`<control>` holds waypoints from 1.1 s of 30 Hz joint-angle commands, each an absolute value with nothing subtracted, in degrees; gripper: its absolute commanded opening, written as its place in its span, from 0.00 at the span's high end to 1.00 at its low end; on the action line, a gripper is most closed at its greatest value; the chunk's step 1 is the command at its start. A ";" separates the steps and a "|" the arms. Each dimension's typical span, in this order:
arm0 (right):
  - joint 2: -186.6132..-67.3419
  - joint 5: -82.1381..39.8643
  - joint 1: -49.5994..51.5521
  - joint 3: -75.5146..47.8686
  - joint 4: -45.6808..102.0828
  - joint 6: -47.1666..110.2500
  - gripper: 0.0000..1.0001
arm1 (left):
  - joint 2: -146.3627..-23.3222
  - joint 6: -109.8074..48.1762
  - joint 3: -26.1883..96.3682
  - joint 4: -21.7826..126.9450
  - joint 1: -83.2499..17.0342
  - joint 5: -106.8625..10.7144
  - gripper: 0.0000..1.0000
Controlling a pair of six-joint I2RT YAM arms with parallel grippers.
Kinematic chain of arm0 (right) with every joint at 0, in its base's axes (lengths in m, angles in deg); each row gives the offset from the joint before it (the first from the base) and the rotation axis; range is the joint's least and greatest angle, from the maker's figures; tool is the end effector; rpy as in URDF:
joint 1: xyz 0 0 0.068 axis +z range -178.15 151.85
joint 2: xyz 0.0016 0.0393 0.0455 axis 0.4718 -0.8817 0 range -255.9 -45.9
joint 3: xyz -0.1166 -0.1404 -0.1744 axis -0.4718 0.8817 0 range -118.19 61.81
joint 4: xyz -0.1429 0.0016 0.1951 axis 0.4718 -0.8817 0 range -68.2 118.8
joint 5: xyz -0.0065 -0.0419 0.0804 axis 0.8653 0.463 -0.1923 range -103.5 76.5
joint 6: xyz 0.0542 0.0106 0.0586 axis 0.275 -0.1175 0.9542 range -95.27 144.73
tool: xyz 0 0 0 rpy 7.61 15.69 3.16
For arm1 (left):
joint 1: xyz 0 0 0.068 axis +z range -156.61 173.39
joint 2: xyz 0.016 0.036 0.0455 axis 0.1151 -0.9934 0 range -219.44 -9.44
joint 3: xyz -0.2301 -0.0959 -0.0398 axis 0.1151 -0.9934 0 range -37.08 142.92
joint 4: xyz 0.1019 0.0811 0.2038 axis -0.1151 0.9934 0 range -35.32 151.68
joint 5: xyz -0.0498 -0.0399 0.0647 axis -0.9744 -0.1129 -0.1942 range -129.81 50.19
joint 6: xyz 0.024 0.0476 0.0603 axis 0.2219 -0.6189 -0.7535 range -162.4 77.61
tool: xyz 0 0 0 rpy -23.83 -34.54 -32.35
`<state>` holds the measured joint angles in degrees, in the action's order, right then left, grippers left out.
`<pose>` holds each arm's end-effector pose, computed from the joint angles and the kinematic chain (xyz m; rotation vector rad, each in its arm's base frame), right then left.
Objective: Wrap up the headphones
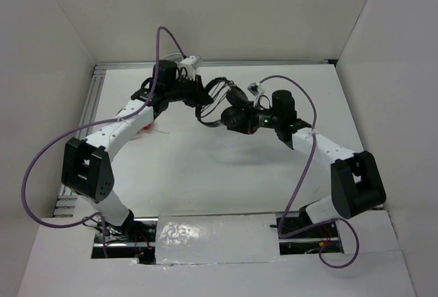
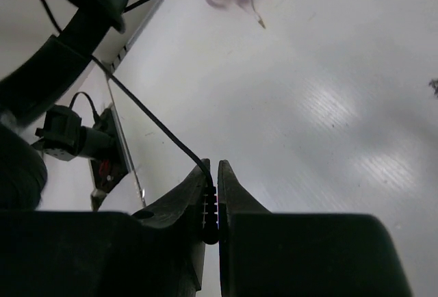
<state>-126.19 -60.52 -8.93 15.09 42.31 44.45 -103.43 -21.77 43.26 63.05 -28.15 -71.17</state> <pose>0.2786 0.1511 0.2373 -0.5737 1.9154 1.2307 0.3517 -0.1777 0.3113 0.3943 1.9963 -1.0087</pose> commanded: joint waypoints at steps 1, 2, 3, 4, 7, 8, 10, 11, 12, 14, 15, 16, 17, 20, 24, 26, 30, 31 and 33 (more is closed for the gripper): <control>-131.92 -55.16 -11.80 11.11 31.01 44.77 0.94 | -102.42 -26.13 39.83 62.16 -28.58 -66.55 1.00; -132.90 -54.72 -11.98 10.58 30.12 45.72 0.94 | -102.95 -26.48 38.35 61.81 -28.84 -64.10 1.00; -133.78 -54.89 -12.07 9.96 29.42 45.99 0.94 | -103.39 -26.75 37.64 61.63 -29.63 -63.03 1.00; -135.09 -54.89 -11.98 9.96 29.41 46.26 0.94 | -103.65 -27.01 36.93 61.45 -30.07 -61.88 1.00; -137.12 -52.62 -11.98 9.34 27.57 47.22 0.94 | -106.63 -28.16 35.61 61.45 -32.00 -55.21 1.00; -137.30 -51.56 -11.89 9.43 27.13 47.92 0.94 | -107.25 -28.51 35.17 61.71 -32.88 -52.06 1.00; -137.57 -48.49 -11.72 9.95 26.42 48.19 0.93 | -109.09 -29.38 34.82 61.54 -33.68 -50.80 1.00; -137.74 -47.35 -11.63 10.22 25.99 48.37 0.93 | -109.71 -29.74 34.21 60.76 -34.46 -50.19 1.00; -138.00 -45.33 -11.54 10.48 25.90 48.20 0.89 | -110.07 -29.74 33.85 60.23 -34.82 -48.97 1.00; -138.62 -43.30 -11.28 10.92 25.28 49.24 0.88 | -111.47 -30.27 33.06 59.52 -35.52 -49.22 1.00; -138.97 -42.68 -11.28 11.36 25.54 49.51 0.87 | -111.91 -30.18 32.88 59.00 -35.70 -49.22 1.00; -139.06 -42.59 -11.36 11.88 25.63 49.77 0.86 | -112.79 -30.00 32.71 58.99 -35.79 -49.39 1.00; -138.97 -42.76 -11.36 13.28 26.85 50.30 0.86 | -113.23 -30.00 32.71 59.17 -35.96 -49.13 1.00; -138.97 -43.73 -11.28 15.75 28.52 51.44 0.80 | -114.73 -29.83 32.36 59.25 -36.75 -47.37 1.00; -139.76 -42.68 -10.84 17.25 30.64 52.15 0.69 | -115.95 -29.30 31.30 58.73 -37.72 -46.23 1.00; -140.20 -41.71 -10.31 17.86 31.34 52.67 0.71 | -116.83 -28.60 30.69 58.47 -38.86 -45.36 1.00; -140.11 -37.06 -8.64 18.48 30.47 54.86 0.68 | -118.85 -27.19 29.81 58.47 -40.79 -41.05 1.00; -140.03 -35.05 -8.29 19.00 30.73 55.66 0.67 | -119.12 -26.76 29.54 58.38 -41.15 -40.43 1.00; -139.85 -33.45 -7.85 20.67 32.13 57.41 0.67 | -119.74 -25.88 28.76 57.77 -41.76 -40.08 1.00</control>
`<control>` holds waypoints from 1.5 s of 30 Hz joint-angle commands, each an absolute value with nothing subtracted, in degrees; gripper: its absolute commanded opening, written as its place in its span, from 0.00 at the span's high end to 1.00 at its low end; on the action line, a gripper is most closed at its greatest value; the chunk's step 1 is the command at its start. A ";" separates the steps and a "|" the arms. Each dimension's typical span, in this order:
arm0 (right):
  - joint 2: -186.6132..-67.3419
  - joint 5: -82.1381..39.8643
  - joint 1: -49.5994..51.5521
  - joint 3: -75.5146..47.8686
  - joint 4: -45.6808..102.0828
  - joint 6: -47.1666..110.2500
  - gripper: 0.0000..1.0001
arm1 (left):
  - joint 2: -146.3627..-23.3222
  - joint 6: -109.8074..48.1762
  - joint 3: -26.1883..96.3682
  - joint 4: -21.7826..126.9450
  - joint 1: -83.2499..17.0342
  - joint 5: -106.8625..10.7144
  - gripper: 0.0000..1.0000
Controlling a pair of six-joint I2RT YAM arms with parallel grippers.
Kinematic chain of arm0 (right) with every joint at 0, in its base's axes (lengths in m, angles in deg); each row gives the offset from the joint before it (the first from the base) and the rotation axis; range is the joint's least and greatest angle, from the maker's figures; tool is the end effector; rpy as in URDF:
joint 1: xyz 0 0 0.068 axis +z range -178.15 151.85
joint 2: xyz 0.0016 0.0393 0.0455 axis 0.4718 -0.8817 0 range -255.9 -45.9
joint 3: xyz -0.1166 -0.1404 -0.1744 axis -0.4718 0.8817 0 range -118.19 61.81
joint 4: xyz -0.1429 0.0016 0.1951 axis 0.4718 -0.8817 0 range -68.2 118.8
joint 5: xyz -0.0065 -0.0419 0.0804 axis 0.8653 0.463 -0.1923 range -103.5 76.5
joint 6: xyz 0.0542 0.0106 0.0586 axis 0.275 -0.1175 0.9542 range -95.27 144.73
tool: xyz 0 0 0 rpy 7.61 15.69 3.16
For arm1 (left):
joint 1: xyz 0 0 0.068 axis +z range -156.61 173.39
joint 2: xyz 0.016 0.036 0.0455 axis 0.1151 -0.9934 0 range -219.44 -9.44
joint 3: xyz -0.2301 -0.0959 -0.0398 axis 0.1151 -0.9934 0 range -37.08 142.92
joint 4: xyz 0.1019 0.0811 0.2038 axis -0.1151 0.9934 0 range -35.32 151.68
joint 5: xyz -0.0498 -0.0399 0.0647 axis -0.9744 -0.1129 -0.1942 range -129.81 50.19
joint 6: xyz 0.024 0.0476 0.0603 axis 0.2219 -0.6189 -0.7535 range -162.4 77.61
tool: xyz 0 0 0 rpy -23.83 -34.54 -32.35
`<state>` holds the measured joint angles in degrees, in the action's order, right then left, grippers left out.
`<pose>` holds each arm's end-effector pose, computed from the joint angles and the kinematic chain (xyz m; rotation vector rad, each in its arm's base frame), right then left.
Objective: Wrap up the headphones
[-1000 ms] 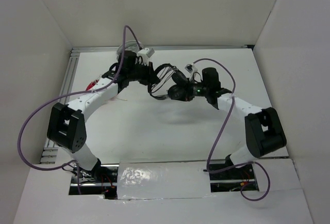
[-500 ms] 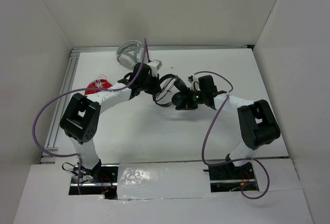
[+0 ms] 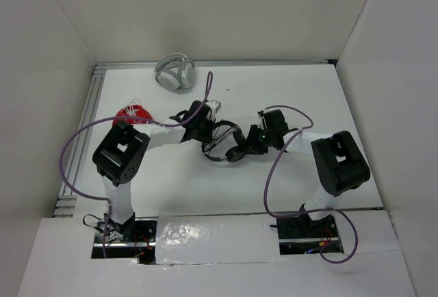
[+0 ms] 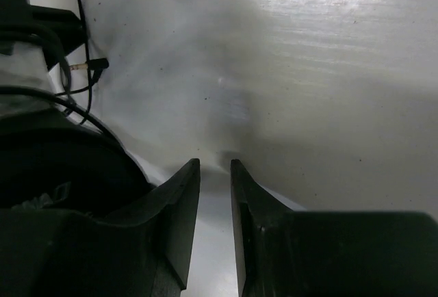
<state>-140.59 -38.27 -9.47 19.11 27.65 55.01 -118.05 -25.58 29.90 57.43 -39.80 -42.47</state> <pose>0.2817 0.1261 0.1063 0.0733 2.6007 0.8771 0.3392 -0.2257 0.1394 0.3643 2.3683 -0.4764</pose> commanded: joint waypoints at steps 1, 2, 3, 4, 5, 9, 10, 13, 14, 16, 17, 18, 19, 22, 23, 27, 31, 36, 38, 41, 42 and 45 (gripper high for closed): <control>-139.24 -32.84 -7.76 21.20 32.57 57.60 0.67 | -119.91 -25.52 28.49 57.33 -41.85 -40.25 1.00; -138.98 -32.14 -7.85 21.47 32.58 57.86 0.67 | -120.00 -25.00 28.14 57.41 -41.94 -40.25 1.00; -138.10 -31.26 -7.76 21.30 31.18 57.86 0.67 | -120.09 -24.64 27.87 57.24 -42.11 -40.34 1.00; -137.57 -28.99 -7.85 21.12 30.30 58.12 0.67 | -119.92 -24.29 27.70 57.32 -42.29 -40.08 1.00; -136.96 -28.18 -7.67 21.03 29.68 58.30 0.68 | -119.74 -23.94 27.44 57.58 -42.20 -40.08 1.00; -132.40 -20.63 -7.76 21.12 25.48 60.76 0.67 | -119.91 -21.31 27.08 60.13 -42.38 -35.60 1.00; -131.60 -18.44 -7.67 20.94 24.33 61.98 0.67 | -120.18 -20.69 27.43 61.00 -42.47 -35.16 1.00; -127.64 -11.67 -7.67 21.12 21.86 62.69 0.67 | -119.83 -18.32 28.22 63.65 -42.82 -32.61 1.00; -125.63 -10.43 -7.67 21.55 21.51 62.70 0.65 | -119.57 -18.14 28.22 63.82 -43.17 -31.56 1.00; -124.13 -9.28 -7.67 21.03 20.54 62.70 0.64 | -118.78 -17.97 28.66 64.52 -43.52 -30.68 1.00; -122.81 -9.19 -7.67 20.94 20.10 62.35 0.64 | -118.60 -17.87 29.01 65.14 -43.78 -30.59 1.00; -122.28 -8.93 -7.76 20.86 19.75 62.26 0.64 | -118.51 -17.53 29.71 65.84 -43.96 -30.24 1.00; -121.75 -8.84 -7.76 20.94 19.57 62.08 0.64 | -118.51 -17.44 30.07 66.20 -44.22 -29.71 1.00; -118.68 -9.10 -7.67 21.64 19.83 61.99 0.63 | -118.77 -16.21 31.47 69.00 -44.49 -28.66 0.95; -118.24 -9.01 -7.67 21.73 19.74 61.91 0.63 | -118.69 -15.94 31.65 69.45 -44.58 -28.56 0.91; -114.55 -8.49 -7.50 23.22 20.53 61.73 0.60 | -118.07 -14.27 33.49 72.52 -45.02 -26.90 0.66; -109.37 -7.96 -7.41 24.72 22.03 61.99 0.60 | -116.49 -12.69 34.37 75.07 -45.54 -24.35 0.65; -105.84 -7.61 -7.23 25.34 21.59 61.55 0.57 | -115.08 -9.97 36.48 80.16 -45.98 -21.89 0.60; -105.40 -7.08 -7.15 25.51 21.41 61.73 0.57 | -114.64 -8.91 36.75 81.05 -46.07 -21.27 0.57; -104.70 -6.29 -7.23 25.95 21.33 61.90 0.56 | -113.94 -7.07 36.66 84.20 -46.07 -20.13 0.49; -104.70 -5.85 -7.15 26.04 21.33 61.99 0.56 | -113.50 -6.37 36.66 85.26 -46.07 -19.60 0.48; -103.91 -5.24 -7.14 26.48 22.03 62.52 0.54 | -111.57 -0.41 37.54 91.58 -46.07 -16.79 0.44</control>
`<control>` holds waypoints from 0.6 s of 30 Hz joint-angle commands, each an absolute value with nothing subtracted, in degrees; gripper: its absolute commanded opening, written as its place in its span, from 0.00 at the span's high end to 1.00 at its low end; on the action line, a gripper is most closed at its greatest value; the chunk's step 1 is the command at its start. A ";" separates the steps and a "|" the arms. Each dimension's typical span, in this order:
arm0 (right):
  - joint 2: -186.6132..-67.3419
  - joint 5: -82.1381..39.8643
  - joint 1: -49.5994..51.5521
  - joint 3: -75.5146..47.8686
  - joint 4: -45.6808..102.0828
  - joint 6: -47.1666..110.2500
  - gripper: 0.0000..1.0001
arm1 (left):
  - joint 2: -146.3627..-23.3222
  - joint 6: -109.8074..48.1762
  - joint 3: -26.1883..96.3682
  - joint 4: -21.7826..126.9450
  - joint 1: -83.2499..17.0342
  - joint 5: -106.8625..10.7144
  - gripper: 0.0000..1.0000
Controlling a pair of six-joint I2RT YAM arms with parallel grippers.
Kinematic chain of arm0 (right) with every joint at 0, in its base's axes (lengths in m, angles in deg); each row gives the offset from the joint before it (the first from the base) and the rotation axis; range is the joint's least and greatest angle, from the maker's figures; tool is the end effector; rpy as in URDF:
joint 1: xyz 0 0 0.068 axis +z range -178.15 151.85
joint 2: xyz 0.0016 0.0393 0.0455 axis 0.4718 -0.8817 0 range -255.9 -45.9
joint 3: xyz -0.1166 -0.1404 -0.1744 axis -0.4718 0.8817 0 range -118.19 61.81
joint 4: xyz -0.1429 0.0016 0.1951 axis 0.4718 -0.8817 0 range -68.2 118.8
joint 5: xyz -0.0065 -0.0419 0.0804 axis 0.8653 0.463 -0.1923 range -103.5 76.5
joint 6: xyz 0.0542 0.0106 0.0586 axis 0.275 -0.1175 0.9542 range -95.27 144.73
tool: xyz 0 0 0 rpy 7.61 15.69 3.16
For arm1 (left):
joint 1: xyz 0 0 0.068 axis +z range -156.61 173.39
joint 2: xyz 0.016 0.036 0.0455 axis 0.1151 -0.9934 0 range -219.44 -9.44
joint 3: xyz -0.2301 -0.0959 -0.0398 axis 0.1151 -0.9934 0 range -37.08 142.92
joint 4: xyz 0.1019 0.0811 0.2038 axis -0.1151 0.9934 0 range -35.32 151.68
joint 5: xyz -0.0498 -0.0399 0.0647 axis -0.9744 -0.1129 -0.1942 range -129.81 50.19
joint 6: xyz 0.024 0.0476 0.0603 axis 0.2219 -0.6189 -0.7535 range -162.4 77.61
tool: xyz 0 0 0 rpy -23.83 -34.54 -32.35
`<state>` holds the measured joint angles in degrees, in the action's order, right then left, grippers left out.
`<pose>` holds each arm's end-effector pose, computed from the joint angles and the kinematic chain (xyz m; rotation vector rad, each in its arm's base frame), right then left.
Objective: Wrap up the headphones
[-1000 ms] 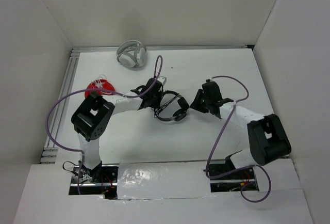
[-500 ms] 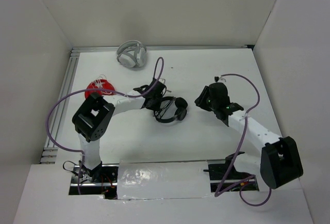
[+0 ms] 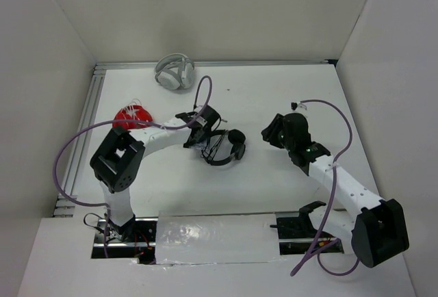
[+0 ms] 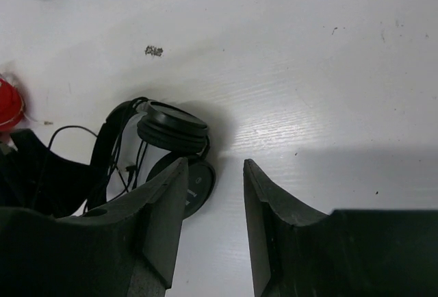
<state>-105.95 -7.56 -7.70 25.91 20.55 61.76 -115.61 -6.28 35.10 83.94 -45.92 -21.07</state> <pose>0.2353 0.0802 0.2103 0.3741 2.1383 0.4751 0.3004 -0.2170 0.1464 -0.0293 2.5788 -0.0385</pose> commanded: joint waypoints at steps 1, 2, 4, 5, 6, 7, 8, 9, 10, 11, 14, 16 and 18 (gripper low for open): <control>-103.38 -5.23 -7.06 27.00 22.38 62.52 0.54 | -110.96 0.66 37.63 92.99 -46.07 -16.00 0.40; -102.42 -4.54 -7.06 27.18 22.82 63.04 0.53 | -110.43 1.89 37.63 95.79 -46.07 -14.60 0.35; -100.49 -4.09 -7.06 27.88 23.78 63.31 0.46 | -108.15 5.14 37.54 98.44 -46.16 -13.36 0.29; -99.78 -3.74 -7.06 28.15 23.96 63.83 0.45 | -107.44 6.55 37.37 99.67 -46.16 -12.57 0.28; -98.90 -2.96 -7.06 28.85 24.40 64.01 0.42 | -105.78 9.08 36.93 102.12 -46.07 -12.31 0.28; -97.42 -2.95 -7.06 29.11 25.27 63.93 0.34 | -104.89 10.07 36.58 103.10 -46.16 -11.96 0.26; -96.53 -2.69 -7.06 29.38 25.45 64.01 0.23 | -103.23 12.16 36.23 104.07 -46.07 -11.86 0.25; -96.00 -2.42 -7.06 29.55 25.46 64.01 0.16 | -102.35 12.97 35.79 105.73 -45.98 -11.52 0.25; -94.69 -1.38 -7.06 29.56 25.02 64.28 0.01 | -101.55 13.85 35.52 106.53 -45.98 -11.51 0.21; -94.15 -0.41 -6.97 29.64 24.67 64.71 0.00 | -99.98 16.29 35.52 107.76 -45.98 -11.43 0.17; -91.69 1.53 -7.06 29.73 23.79 64.89 0.00 | -96.47 19.21 35.34 111.11 -46.07 -10.90 0.03; -90.37 2.41 -7.06 29.99 23.35 65.24 0.00 | -93.57 19.39 34.64 111.20 -45.98 -11.24 0.01; -88.79 3.11 -7.06 30.43 23.26 65.42 0.00 | -91.01 19.22 33.85 110.76 -45.98 -11.78 0.01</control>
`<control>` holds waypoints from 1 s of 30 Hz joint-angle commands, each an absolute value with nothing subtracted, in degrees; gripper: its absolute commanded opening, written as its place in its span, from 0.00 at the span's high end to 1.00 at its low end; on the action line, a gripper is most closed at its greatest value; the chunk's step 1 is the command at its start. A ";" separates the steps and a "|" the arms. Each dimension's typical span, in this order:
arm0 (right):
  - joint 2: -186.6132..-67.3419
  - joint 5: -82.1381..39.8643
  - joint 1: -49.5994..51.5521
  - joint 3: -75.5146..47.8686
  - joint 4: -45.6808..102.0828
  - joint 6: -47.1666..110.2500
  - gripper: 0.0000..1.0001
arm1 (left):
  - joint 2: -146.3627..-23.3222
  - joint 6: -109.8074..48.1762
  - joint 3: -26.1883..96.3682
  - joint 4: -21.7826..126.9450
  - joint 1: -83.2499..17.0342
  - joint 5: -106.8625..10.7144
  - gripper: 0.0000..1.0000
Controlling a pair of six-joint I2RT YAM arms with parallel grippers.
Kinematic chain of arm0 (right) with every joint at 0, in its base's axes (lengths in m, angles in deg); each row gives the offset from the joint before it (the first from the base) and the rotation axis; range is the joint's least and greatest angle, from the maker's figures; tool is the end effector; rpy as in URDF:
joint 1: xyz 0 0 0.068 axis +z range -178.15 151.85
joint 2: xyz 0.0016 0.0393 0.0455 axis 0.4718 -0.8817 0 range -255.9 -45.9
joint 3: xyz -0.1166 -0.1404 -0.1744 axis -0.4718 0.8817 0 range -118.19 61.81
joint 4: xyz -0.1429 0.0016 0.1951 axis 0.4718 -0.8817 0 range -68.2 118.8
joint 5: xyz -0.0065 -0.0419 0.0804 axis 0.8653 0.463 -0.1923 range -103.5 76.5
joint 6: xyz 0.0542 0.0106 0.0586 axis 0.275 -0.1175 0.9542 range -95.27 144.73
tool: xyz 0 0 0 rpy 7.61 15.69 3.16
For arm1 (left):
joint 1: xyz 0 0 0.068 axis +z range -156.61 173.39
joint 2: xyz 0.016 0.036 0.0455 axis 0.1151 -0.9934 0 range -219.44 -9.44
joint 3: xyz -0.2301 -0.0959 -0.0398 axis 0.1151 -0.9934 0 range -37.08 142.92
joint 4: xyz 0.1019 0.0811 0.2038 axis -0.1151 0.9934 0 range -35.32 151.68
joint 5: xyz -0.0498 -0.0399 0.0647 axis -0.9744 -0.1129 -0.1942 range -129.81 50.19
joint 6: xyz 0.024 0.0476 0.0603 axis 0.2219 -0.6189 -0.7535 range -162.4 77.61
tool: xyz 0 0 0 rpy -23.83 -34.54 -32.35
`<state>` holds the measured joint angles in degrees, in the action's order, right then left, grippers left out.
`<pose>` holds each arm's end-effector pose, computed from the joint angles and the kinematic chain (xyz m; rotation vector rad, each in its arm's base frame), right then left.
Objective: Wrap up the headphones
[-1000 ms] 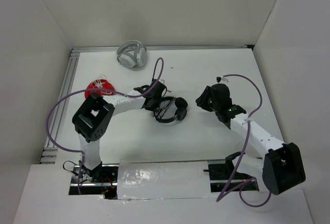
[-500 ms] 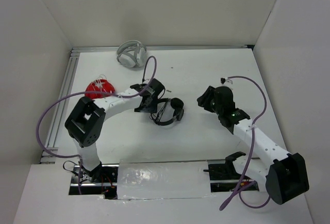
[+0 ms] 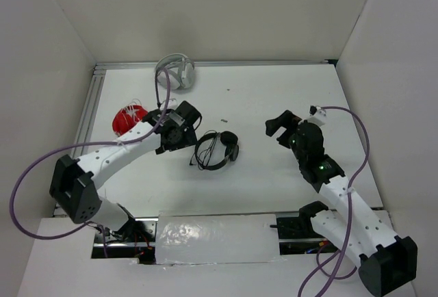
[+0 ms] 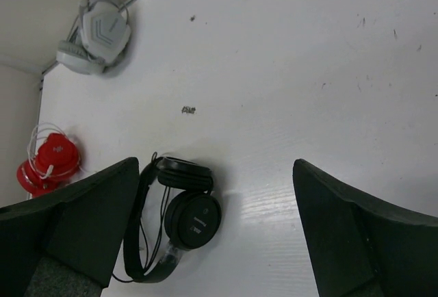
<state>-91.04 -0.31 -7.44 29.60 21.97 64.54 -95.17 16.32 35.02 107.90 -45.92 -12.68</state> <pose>0.2055 0.0608 0.2460 0.4751 1.8778 0.4917 0.2423 -0.1574 0.2363 -0.5489 2.4689 0.0092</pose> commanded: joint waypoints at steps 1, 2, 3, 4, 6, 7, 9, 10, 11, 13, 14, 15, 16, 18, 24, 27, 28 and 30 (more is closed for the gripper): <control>-88.53 3.46 -7.06 30.43 23.00 65.51 0.00 | -89.61 18.69 33.33 109.54 -45.98 -12.21 0.01; -88.09 3.90 -7.06 30.09 22.56 65.51 0.00 | -86.72 17.64 31.93 108.57 -46.07 -12.39 0.01; -87.48 4.52 -7.06 29.91 22.03 65.77 0.00 | -85.13 16.59 31.22 107.26 -46.16 -12.74 0.01; -87.38 4.96 -7.06 29.73 20.90 66.21 0.00 | -83.54 15.36 30.17 104.11 -46.07 -13.87 0.01; -86.94 6.45 -7.06 29.21 19.92 66.56 0.00 | -78.45 10.45 26.83 99.53 -46.07 -15.37 0.01; -86.77 6.80 -7.06 29.03 19.31 66.39 0.00 | -75.56 7.03 24.38 95.07 -46.07 -17.12 0.01; -86.42 7.25 -7.06 28.50 18.26 66.82 0.00 | -73.34 5.16 22.61 91.96 -46.16 -18.27 0.01; -86.33 7.16 -7.06 28.33 18.08 66.57 0.00 | -71.77 4.63 22.08 91.25 -46.07 -18.63 0.01; -85.72 7.59 -6.88 28.06 17.64 67.09 0.00 | -70.88 4.54 21.03 90.12 -46.07 -18.81 0.01; -84.84 7.95 -6.79 28.24 17.28 67.09 0.00 | -69.39 4.36 20.23 89.58 -45.98 -18.89 0.01; -83.88 9.25 -6.79 28.32 17.02 67.70 0.00 | -69.03 4.01 19.01 88.19 -45.98 -18.98 0.01; -83.43 9.53 -6.79 28.32 16.58 67.53 0.00 | -68.77 4.01 18.56 87.74 -45.90 -19.07 0.01; -82.90 9.71 -6.79 28.32 16.58 67.01 0.00 | -68.68 3.05 18.03 86.77 -45.81 -19.42 0.01; -81.32 10.06 -6.79 28.32 16.32 66.22 0.00 | -68.76 2.00 16.71 83.80 -45.20 -21.17 0.01; -77.10 4.26 -6.35 29.73 18.52 61.64 0.00 | -67.72 -0.64 14.08 79.48 -41.60 -26.88 0.01; -75.78 5.05 -6.35 29.91 18.07 60.50 0.00 | -63.76 -3.01 10.39 74.82 -38.17 -30.40 0.01; -75.61 5.05 -6.27 30.17 18.07 60.50 0.00 | -61.93 -3.80 8.82 73.25 -37.38 -32.76 0.01; -75.08 6.18 -6.18 30.52 17.73 61.54 0.00 | -59.81 -4.42 7.23 72.18 -34.74 -35.67 0.01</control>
